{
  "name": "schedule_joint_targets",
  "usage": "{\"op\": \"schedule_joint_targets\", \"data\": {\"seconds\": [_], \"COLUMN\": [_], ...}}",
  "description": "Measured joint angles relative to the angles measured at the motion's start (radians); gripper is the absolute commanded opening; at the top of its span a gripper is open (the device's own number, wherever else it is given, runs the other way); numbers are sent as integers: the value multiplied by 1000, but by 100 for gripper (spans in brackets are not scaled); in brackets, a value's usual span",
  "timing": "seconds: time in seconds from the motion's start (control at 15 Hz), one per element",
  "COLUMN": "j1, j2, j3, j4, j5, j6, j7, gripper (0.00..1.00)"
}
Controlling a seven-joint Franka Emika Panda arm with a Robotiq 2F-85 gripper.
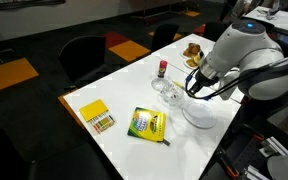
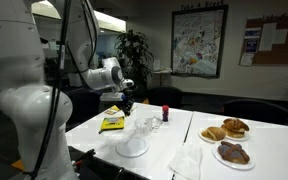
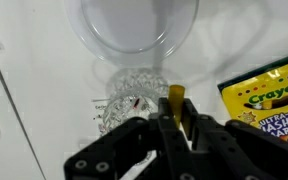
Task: Pick up two of the crayons and put them to the right
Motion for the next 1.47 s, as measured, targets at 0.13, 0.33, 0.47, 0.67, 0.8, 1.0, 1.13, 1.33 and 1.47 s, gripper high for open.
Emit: {"op": "schedule_joint_targets", "data": {"seconds": [0.13,0.33,0.47,0.67,0.8,1.0,1.13,1.33,1.47], "j1": [0,-9,-33,-90,-134,-204,-238,-271,-284], "j2": [-1,-7,-13,-32,-43,-47,-40,2,51], "j3": [0,-10,-34,-86,-122,-168,-194,-232,-256], "j4": [-3,-14,-19,-27,-32,-32,-30,-17,2], "j5": [-27,-83,-137,-230,-301,-456,-543,-639,-699], "j6": [0,-1,-1,-2,-2,-1,4,41,93], "j7": [36,110,159,221,265,365,416,451,459], "gripper": [4,4,4,4,4,4,4,4,4]}}
